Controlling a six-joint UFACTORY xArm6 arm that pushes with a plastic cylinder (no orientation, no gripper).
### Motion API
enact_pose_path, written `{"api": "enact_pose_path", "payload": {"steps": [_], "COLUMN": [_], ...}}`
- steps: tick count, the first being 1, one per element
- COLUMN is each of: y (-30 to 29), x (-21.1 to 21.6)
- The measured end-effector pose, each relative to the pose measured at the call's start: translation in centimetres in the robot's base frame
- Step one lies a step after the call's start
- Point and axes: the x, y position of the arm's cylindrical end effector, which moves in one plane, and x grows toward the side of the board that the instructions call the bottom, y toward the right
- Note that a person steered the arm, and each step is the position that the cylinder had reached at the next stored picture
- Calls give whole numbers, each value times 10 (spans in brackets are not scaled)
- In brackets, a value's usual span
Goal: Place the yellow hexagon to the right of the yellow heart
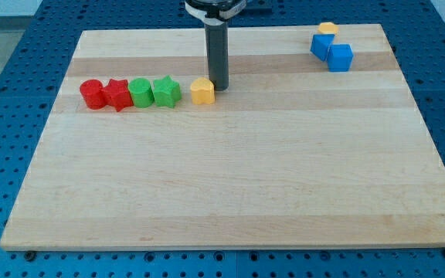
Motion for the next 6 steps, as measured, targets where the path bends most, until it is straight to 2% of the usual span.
{"api": "enact_pose_path", "payload": {"steps": [1, 3, 4, 6], "y": [7, 58, 105, 186], "x": [-3, -114, -159, -160]}}
